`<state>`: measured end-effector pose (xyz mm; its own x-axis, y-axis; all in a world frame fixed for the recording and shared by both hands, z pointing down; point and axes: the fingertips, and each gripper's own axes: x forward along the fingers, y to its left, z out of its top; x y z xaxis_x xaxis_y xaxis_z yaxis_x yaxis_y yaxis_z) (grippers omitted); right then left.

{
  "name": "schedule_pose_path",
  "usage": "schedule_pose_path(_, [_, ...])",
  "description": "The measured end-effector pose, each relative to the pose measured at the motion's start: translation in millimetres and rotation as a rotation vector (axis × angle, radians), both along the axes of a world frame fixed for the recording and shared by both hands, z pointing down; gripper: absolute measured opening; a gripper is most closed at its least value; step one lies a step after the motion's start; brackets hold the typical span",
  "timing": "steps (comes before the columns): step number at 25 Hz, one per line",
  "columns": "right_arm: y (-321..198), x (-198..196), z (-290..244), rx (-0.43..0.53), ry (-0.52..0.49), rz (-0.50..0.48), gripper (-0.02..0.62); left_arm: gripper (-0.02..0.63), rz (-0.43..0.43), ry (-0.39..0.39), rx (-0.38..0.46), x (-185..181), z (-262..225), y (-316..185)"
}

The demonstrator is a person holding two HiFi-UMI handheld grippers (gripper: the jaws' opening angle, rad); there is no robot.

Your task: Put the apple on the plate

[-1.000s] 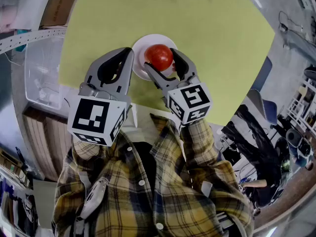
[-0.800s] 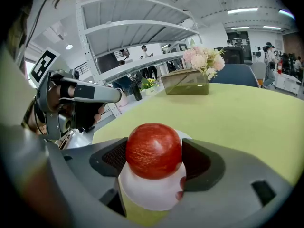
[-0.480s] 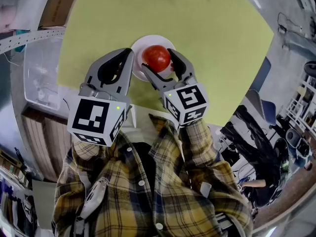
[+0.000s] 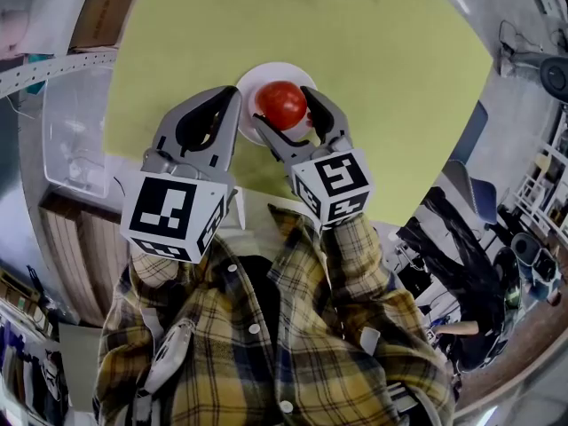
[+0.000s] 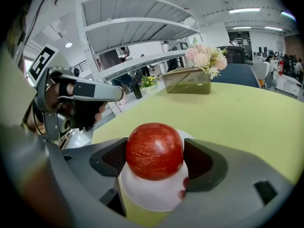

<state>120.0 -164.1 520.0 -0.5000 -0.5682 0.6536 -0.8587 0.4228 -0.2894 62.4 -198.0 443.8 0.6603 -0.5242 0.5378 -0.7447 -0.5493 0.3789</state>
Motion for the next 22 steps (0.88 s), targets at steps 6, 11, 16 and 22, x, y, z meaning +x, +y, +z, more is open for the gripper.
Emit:
schedule_pose_path(6, [0, 0, -6, 0.012, -0.016, 0.009, 0.345, 0.006, 0.005, 0.003, 0.004, 1, -3, 0])
schedule_pose_path(11, [-1, -1, -10, 0.023, -0.014, 0.017, 0.347, 0.005, 0.011, 0.005, 0.008, -1, -5, 0])
schedule_pose_path(16, [-3, 0, -13, 0.033, -0.004, 0.029, 0.348, 0.005, 0.025, 0.010, 0.016, 1, -8, -2])
schedule_pose_path(22, [0, 3, -22, 0.043, 0.006, 0.042, 0.348, 0.005, 0.040, 0.015, 0.029, 4, -17, -1])
